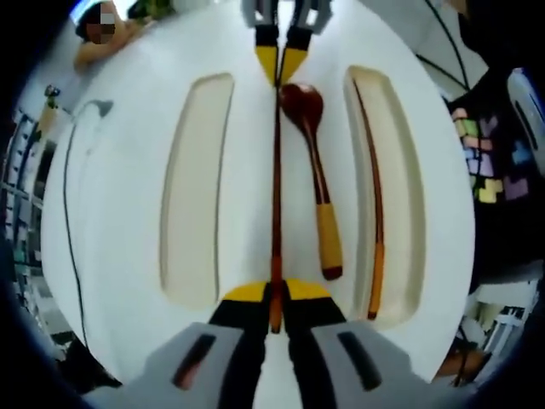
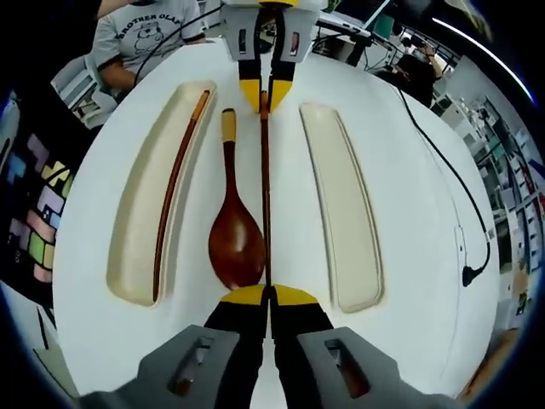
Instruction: Arrange the utensils inside the cutlery case until each visible utensil rests in its matching compartment.
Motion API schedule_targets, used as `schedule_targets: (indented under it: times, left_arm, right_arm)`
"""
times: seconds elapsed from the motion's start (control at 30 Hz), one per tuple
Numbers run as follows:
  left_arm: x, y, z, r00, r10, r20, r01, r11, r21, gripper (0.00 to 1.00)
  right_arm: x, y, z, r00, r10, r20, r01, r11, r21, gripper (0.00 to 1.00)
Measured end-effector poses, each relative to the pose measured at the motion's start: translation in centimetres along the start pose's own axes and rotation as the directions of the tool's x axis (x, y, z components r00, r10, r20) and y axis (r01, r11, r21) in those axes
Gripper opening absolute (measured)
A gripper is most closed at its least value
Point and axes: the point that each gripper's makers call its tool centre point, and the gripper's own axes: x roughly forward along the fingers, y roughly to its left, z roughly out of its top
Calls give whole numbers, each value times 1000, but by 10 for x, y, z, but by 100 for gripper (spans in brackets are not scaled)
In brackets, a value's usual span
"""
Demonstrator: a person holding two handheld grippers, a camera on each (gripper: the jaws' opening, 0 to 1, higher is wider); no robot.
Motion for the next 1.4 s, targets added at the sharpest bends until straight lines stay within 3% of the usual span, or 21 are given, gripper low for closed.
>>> schedule_targets:
  times: [0.07, 0.67, 1.0, 1.13, 1.4]
  left_arm:
    - [0, 3, 1, 1000, 26, 14, -27, 999, 37, 5]
    - [-18, 0, 12, 997, 48, 63, -50, 999, 20, 6]
    - [-29, -10, 15, 996, 50, 77, -55, 997, 59, 5]
    - [-34, -17, 19, 994, 45, 104, -52, 996, 72, 5]
    - [-41, -35, 21, 995, 25, 99, -33, 996, 82, 5]
  right_arm:
    - [0, -2, 0, 1000, -11, -5, 10, 1000, -16, 0]
    - [-26, -9, 4, 997, -82, -6, 82, 995, -63, 0]
    - [-35, 3, 7, 996, -87, -1, 87, 995, -57, 0]
    - [-38, 7, 5, 994, -109, -29, 107, 992, -61, 0]
    - [-47, 17, 8, 993, -114, -19, 114, 993, -38, 0]
